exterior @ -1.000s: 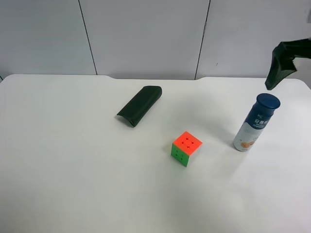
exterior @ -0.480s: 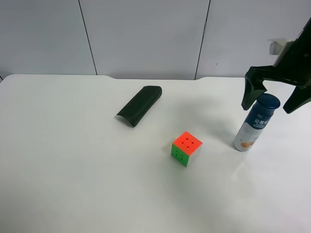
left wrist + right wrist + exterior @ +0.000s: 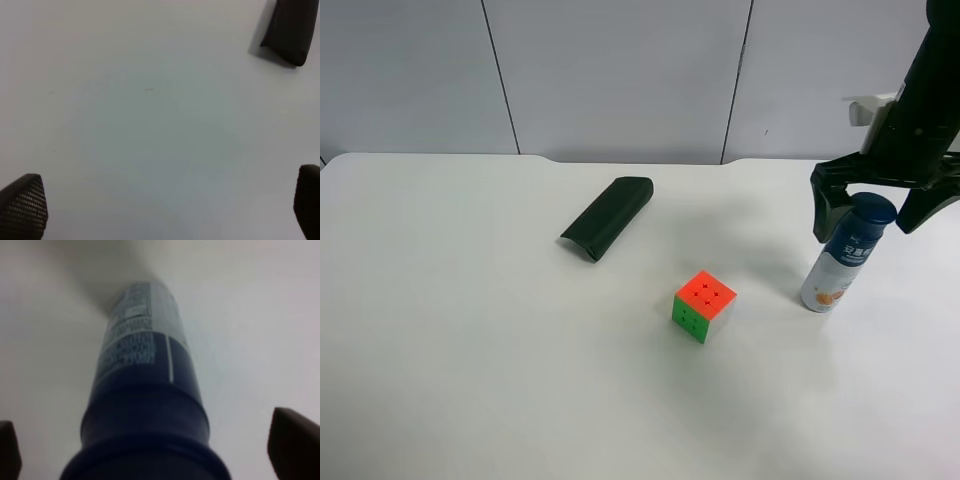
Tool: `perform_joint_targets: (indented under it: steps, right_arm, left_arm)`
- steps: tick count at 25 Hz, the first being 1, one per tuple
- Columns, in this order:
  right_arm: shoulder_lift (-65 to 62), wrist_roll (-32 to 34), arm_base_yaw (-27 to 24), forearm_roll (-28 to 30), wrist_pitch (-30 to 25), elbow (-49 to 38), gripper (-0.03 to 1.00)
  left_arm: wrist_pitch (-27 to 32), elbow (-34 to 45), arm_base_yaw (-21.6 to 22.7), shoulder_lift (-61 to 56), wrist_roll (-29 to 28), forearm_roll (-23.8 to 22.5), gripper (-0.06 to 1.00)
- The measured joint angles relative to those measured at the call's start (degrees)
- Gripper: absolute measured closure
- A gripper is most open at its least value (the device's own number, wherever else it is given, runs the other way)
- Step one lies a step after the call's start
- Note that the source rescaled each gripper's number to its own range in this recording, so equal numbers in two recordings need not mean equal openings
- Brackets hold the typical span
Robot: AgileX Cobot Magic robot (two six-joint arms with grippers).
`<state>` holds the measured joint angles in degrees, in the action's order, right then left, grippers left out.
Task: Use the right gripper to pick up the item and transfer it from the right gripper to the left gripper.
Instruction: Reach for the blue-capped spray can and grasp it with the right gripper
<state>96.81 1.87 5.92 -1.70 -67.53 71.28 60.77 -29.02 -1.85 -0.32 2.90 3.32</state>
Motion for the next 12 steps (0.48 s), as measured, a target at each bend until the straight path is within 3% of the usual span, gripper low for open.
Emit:
perform_joint_targets:
  steps: [12]
  right_arm:
    - [2.1, 0.9, 0.0, 1.7, 0.1, 0.0, 0.14]
  left_arm:
    - [0.0, 0.0, 0.0, 0.0, 0.0, 0.0, -0.06]
